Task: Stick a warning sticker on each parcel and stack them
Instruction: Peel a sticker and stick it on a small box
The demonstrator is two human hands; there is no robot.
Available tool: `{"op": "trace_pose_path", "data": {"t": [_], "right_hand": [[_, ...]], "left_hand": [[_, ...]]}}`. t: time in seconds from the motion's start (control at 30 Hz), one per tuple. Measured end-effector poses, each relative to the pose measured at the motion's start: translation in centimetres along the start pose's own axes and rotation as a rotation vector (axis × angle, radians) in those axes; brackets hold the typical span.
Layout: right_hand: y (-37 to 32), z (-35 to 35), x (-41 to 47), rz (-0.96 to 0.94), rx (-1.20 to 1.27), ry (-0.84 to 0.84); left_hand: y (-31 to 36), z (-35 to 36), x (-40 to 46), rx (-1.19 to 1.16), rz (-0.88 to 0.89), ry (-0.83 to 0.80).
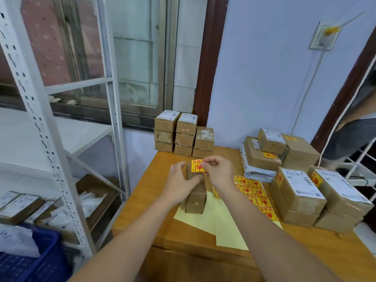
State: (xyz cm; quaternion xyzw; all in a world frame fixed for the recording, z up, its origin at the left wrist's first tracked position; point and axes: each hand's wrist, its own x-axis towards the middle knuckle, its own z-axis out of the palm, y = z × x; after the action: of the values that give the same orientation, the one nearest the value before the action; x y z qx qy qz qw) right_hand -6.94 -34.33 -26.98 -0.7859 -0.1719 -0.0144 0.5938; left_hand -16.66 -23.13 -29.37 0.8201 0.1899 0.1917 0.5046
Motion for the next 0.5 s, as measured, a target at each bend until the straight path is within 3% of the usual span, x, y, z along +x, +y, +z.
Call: {"op": "trace_pose_path", "data": {"t": [0.5], "right_hand": [[0.9, 1.1, 1.0, -0.061, -0.139, -0.076]], "left_hand": [[-1.4, 1.0, 0.6, -0.051, 0.02, 0.039]]}}
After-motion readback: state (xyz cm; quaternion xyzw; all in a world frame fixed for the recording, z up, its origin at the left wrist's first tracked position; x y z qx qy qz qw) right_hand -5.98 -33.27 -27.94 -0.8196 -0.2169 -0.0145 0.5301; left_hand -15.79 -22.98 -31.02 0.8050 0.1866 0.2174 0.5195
